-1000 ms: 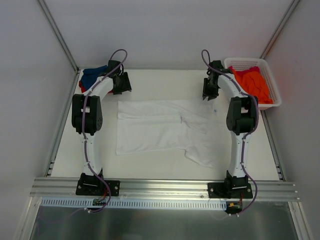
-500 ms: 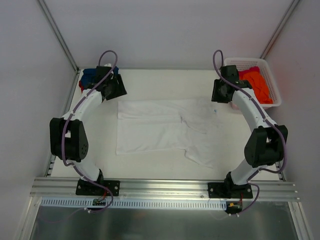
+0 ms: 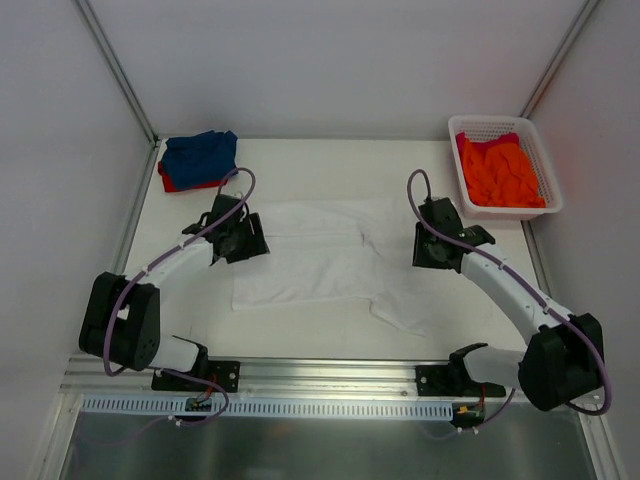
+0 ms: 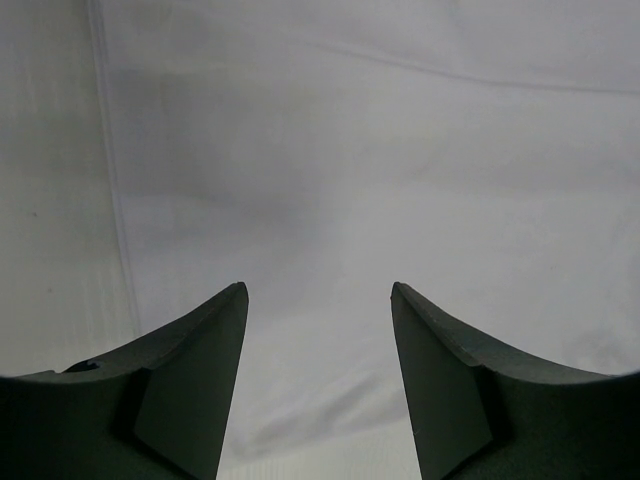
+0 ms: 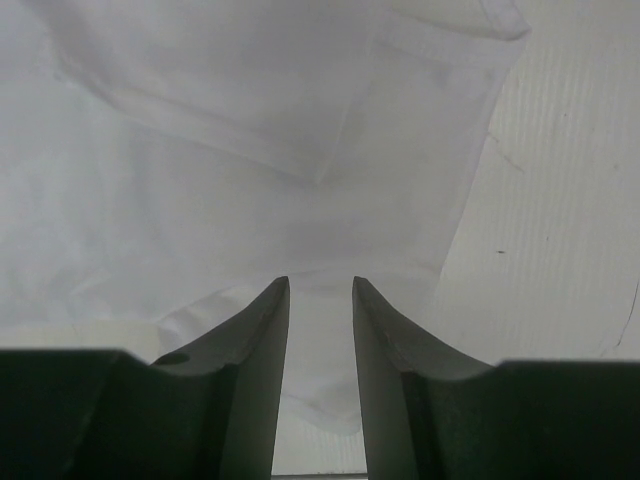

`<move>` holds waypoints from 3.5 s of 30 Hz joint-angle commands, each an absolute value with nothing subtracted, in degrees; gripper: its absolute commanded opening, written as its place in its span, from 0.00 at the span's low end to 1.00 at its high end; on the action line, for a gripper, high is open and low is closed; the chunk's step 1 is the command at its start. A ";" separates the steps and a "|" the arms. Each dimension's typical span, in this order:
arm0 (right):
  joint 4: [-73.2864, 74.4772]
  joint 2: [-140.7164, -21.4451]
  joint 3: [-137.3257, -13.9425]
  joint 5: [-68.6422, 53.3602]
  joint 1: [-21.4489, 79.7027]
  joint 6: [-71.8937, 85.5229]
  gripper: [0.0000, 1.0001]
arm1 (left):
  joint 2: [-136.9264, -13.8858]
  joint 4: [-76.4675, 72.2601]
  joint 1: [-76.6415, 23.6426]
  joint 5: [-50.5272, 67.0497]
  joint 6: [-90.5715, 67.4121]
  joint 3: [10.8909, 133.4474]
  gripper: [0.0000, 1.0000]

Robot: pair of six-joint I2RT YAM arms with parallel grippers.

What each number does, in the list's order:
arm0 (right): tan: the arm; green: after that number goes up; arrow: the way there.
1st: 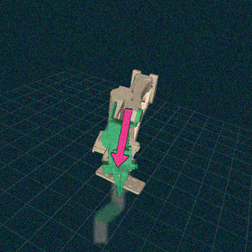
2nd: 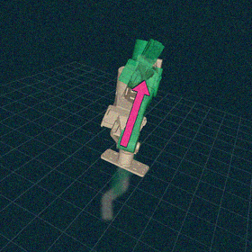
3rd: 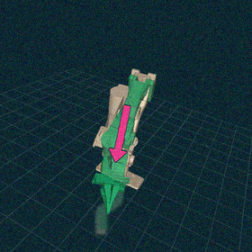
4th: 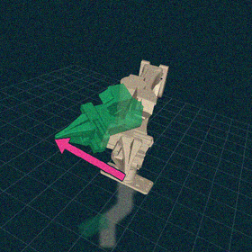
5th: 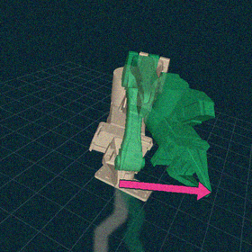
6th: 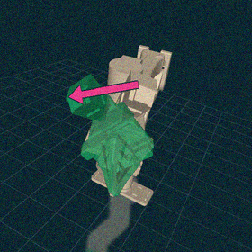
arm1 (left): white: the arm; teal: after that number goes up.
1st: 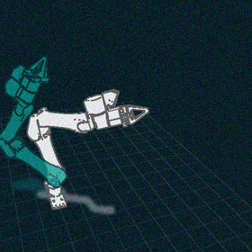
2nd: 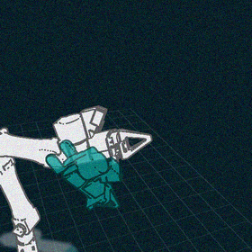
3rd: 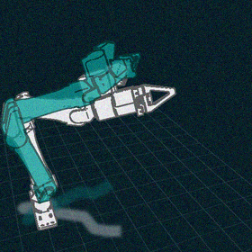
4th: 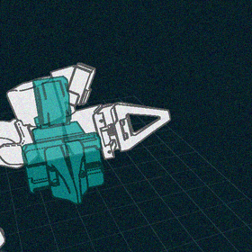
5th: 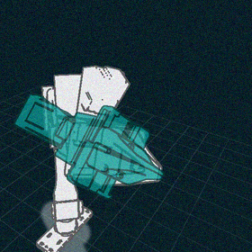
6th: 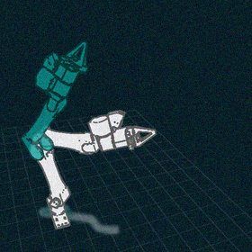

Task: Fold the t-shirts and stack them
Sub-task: Fold the tshirt

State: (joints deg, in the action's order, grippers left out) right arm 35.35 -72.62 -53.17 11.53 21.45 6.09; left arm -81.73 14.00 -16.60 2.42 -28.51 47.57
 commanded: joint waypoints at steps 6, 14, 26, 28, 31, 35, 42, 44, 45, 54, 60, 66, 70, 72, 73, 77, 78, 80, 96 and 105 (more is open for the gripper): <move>35.68 -65.48 -45.27 16.96 30.05 13.36 0.36 | -68.30 10.55 -17.31 0.97 -33.83 37.63 0.60; 36.30 -64.34 -41.40 18.45 36.03 17.57 0.36 | -60.47 11.77 -17.31 -0.79 -35.59 30.85 0.59; 39.20 -59.15 -37.09 19.51 39.37 20.83 0.36 | -44.31 22.58 -18.81 -3.87 -40.42 25.23 0.59; 39.20 -58.36 -36.22 19.25 39.90 20.92 0.36 | -42.03 23.99 -18.90 -3.95 -40.95 24.35 0.59; 39.29 -58.01 -35.51 18.81 40.69 21.00 0.36 | -39.03 26.62 -19.25 -4.13 -41.92 23.29 0.58; 39.64 -57.22 -34.54 18.54 41.75 21.79 0.36 | -35.43 29.27 -19.60 -4.75 -43.42 22.33 0.58; 40.08 -57.74 -34.54 18.02 42.54 22.24 0.36 | -33.14 31.73 -20.12 -5.71 -46.40 20.92 0.57; 39.73 -58.09 -34.45 17.67 42.54 22.24 0.36 | -32.96 31.73 -20.30 -6.06 -47.63 20.31 0.57; 39.64 -58.27 -34.37 17.58 42.71 22.32 0.36 | -32.96 31.73 -20.30 -5.72 -48.07 19.52 0.57; 38.50 -57.04 -34.72 16.26 42.71 22.15 0.36 | -35.94 32.52 -22.67 -8.61 -52.82 18.46 0.56; 38.93 -55.37 -35.07 16.00 42.80 21.62 0.36 | -39.11 32.17 -26.01 -14.32 -57.30 17.84 0.56; 39.29 -54.05 -35.42 16.08 42.72 21.36 0.37 | -40.43 30.59 -27.25 -17.75 -58.54 16.88 0.53; 39.37 -53.88 -35.42 15.82 42.80 21.27 0.37 | -40.08 29.45 -27.51 -19.07 -58.45 16.87 0.53; 39.46 -53.53 -35.42 15.82 42.80 21.44 0.37 | -40.25 29.27 -27.60 -19.07 -58.45 16.79 0.51; 39.55 -53.35 -35.42 15.82 42.80 21.45 0.37 | -40.34 29.27 -27.60 -19.07 -58.45 16.79 0.49; 40.17 -52.65 -35.16 16.00 42.80 21.71 0.37 | -40.25 29.18 -27.69 -18.98 -58.53 16.52 0.39; 40.25 -52.65 -35.07 16.08 42.80 21.80 0.37 | -40.08 29.18 -27.77 -19.07 -58.54 16.52 0.39; 40.52 -52.56 -35.16 16.08 42.80 21.88 0.37 | -40.17 29.18 -27.86 -19.25 -58.54 16.52 0.36; 44.29 -49.49 -34.72 17.23 43.77 23.90 0.37 | -41.39 27.51 -28.04 -20.65 -60.47 15.29 0.09; 49.57 -46.50 -32.96 18.19 45.00 28.12 0.38 | -41.49 27.25 -28.04 -20.74 -60.29 15.29 0.00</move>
